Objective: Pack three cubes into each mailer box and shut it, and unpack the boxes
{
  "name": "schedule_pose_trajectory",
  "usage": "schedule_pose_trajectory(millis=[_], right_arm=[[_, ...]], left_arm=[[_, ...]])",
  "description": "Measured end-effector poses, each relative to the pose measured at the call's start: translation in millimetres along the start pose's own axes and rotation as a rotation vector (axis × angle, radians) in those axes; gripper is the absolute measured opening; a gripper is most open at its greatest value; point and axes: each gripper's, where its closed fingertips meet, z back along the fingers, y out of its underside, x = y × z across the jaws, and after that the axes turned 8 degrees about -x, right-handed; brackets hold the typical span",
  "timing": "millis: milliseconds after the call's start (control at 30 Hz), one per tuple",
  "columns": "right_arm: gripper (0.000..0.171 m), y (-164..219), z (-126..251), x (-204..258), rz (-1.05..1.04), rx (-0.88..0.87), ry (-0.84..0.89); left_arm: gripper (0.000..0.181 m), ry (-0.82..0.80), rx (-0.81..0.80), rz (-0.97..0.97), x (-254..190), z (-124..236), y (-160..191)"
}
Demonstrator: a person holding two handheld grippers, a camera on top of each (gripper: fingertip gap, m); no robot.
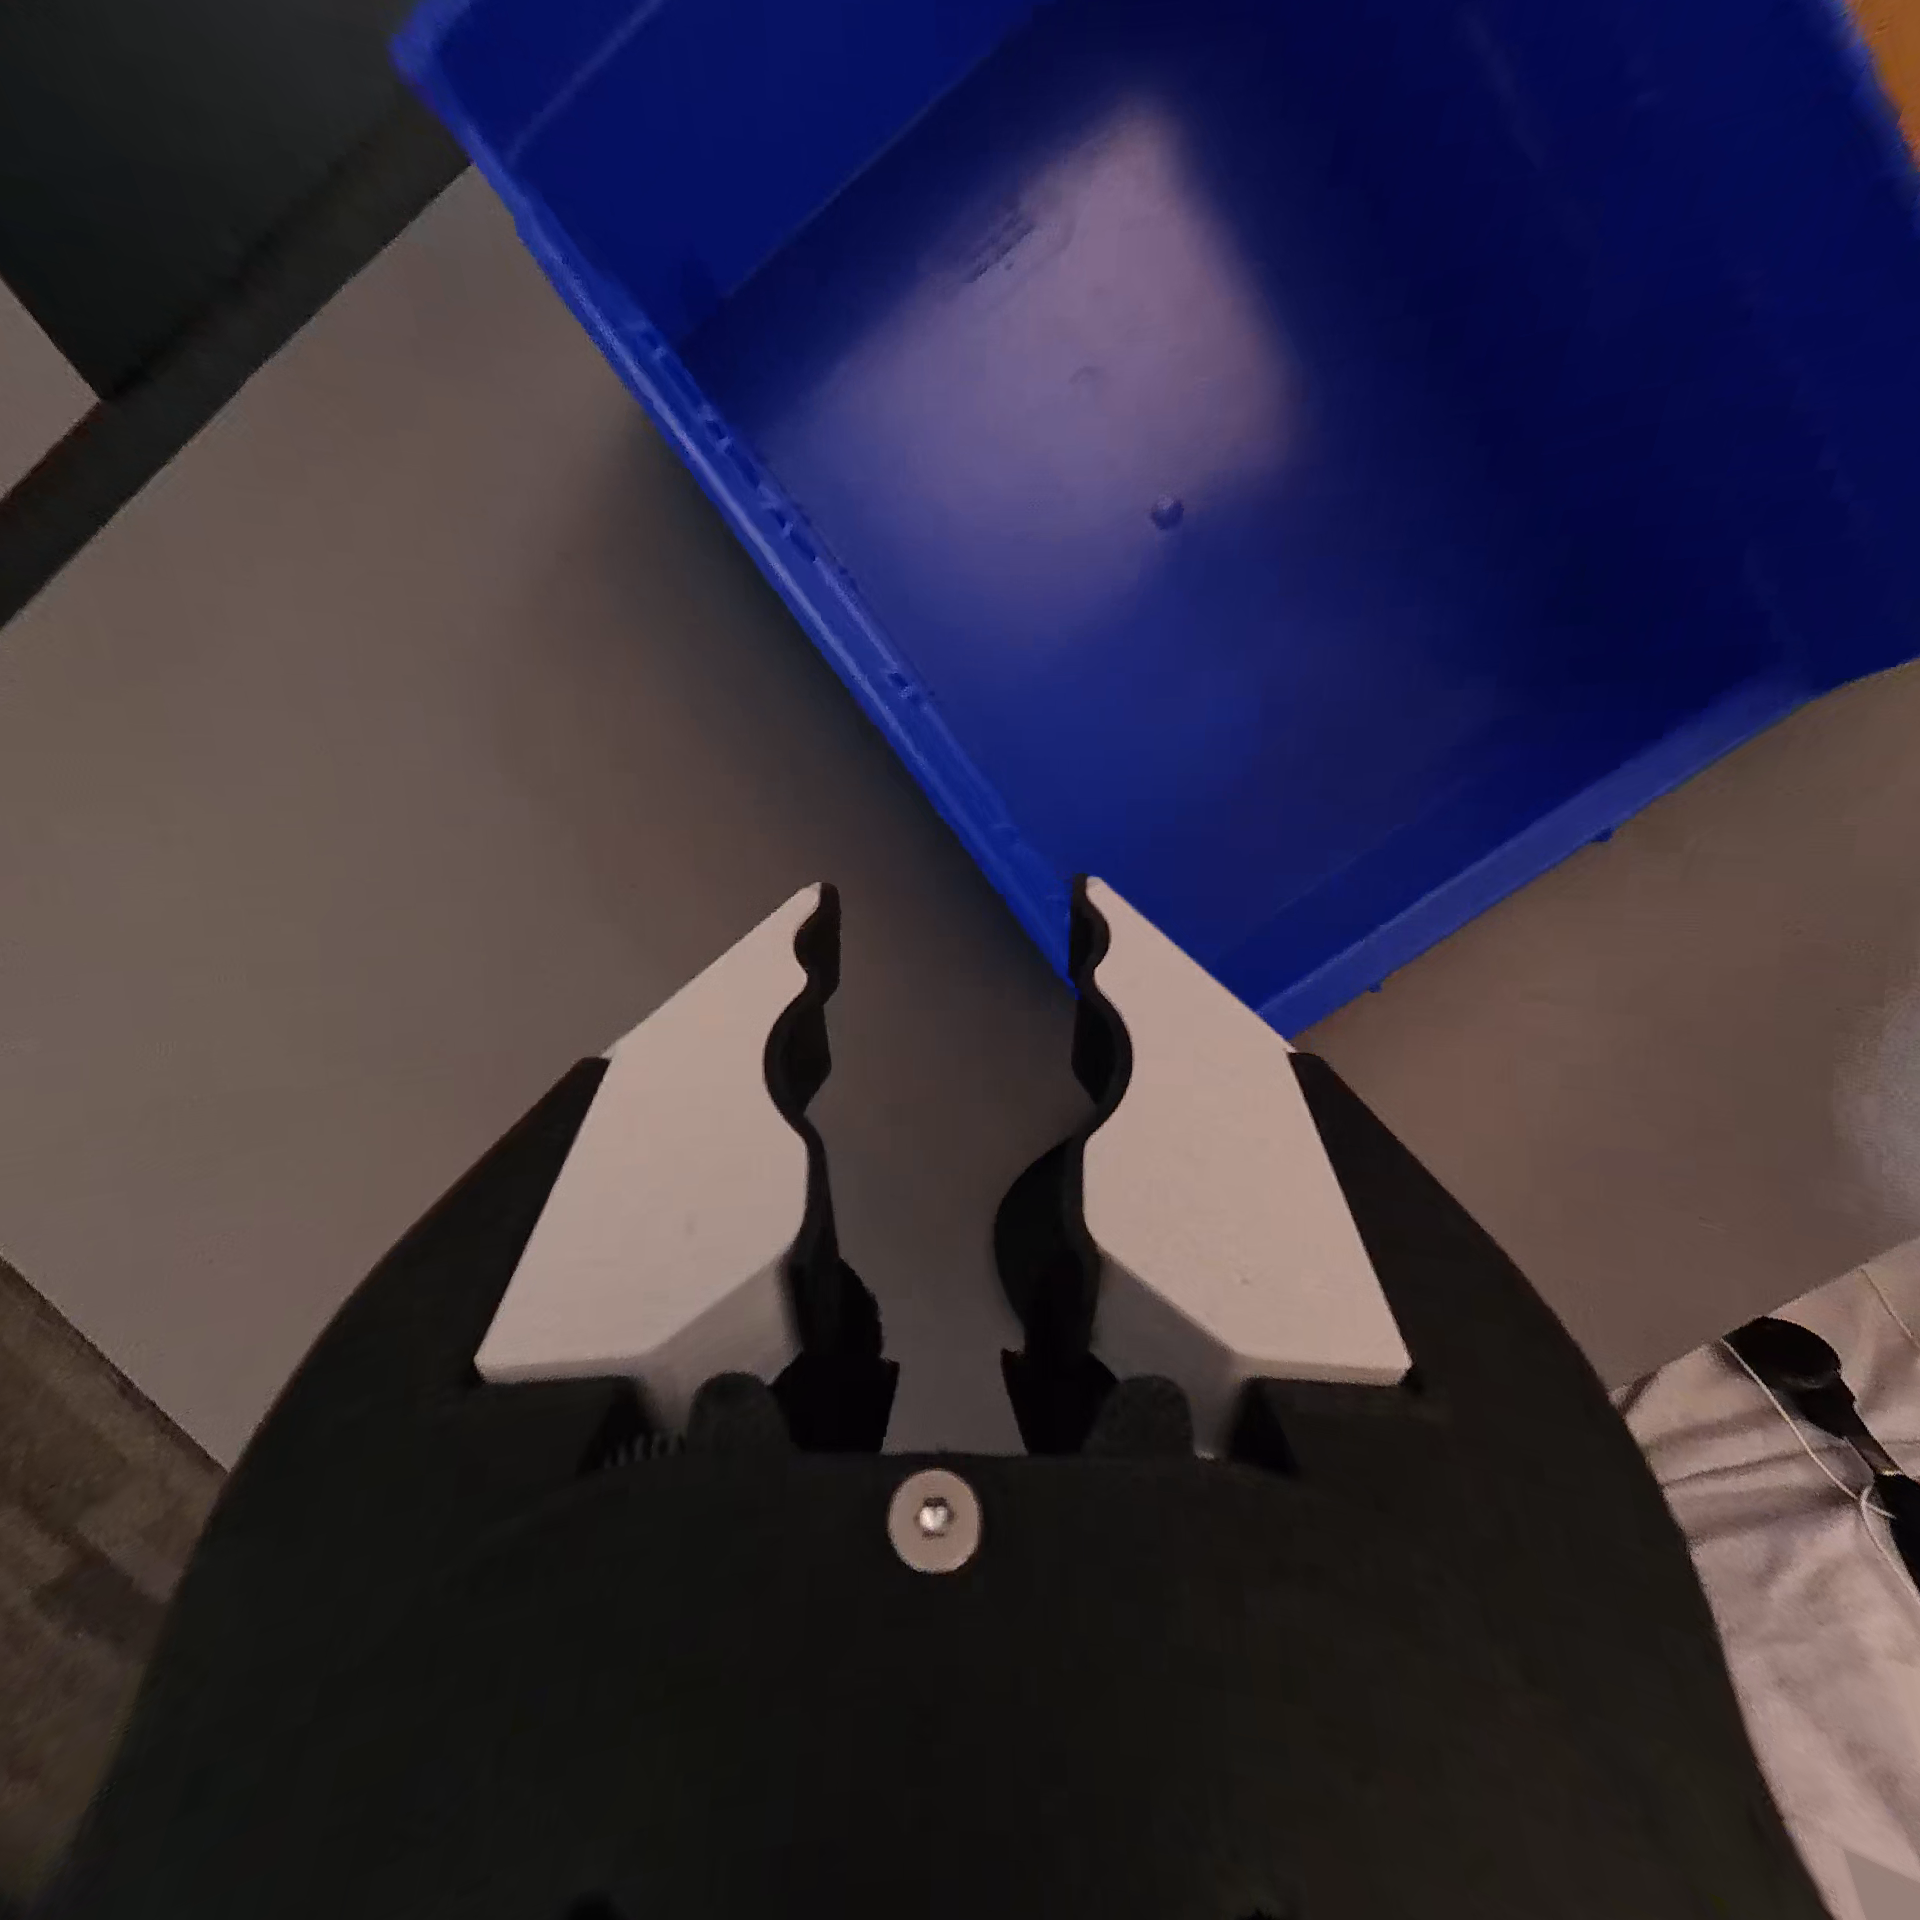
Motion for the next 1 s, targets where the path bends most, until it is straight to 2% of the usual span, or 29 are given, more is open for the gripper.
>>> schedule_pose_trajectory(millis=[100,233,367,433,467,567,633,667,867,1000], right_arm=[[0.067,19.7,-31.1,-10.6,0.009,0.180,0.137],[0.066,38.6,-50.6,-31.1,-0.017,0.327,0.273],[0.052,56.9,-71.3,-14.6,-0.207,0.396,0.168],[0.047,69.2,-77.2,-15.8,-0.235,0.444,0.184],[0.035,66.2,-78.0,-21.7,-0.206,0.425,0.214],[0.014,76.3,-73.5,-26.0,-0.229,0.497,0.225],[0.008,87.2,-72.9,-20.1,-0.313,0.550,0.177],[0.009,89.6,-73.5,-17.8,-0.360,0.558,0.161],[0.005,82.0,-61.6,-20.8,-0.345,0.615,0.177],[0.005,53.4,-33.3,-13.4,-0.332,0.645,0.162]], left_arm=[[0.044,0.013,-0.024,-0.049,-10.0,4.0,-5.5],[0.044,0.043,-0.069,-0.116,-25.3,10.2,-13.9],[0.043,0.056,-0.100,-0.151,-33.0,15.8,-18.5],[0.043,0.066,-0.114,-0.160,-35.3,18.0,-19.9],[0.043,0.070,-0.118,-0.164,-35.7,18.9,-19.7],[0.043,0.071,-0.127,-0.161,-33.4,21.7,-18.0],[0.042,0.071,-0.145,-0.147,-30.1,24.9,-18.3],[0.042,0.070,-0.157,-0.138,-28.1,27.1,-18.8],[0.039,0.037,-0.270,-0.062,-14.5,47.3,-28.0],[0.045,0.002,-0.526,0.019,-8.8,90.5,-57.6]])
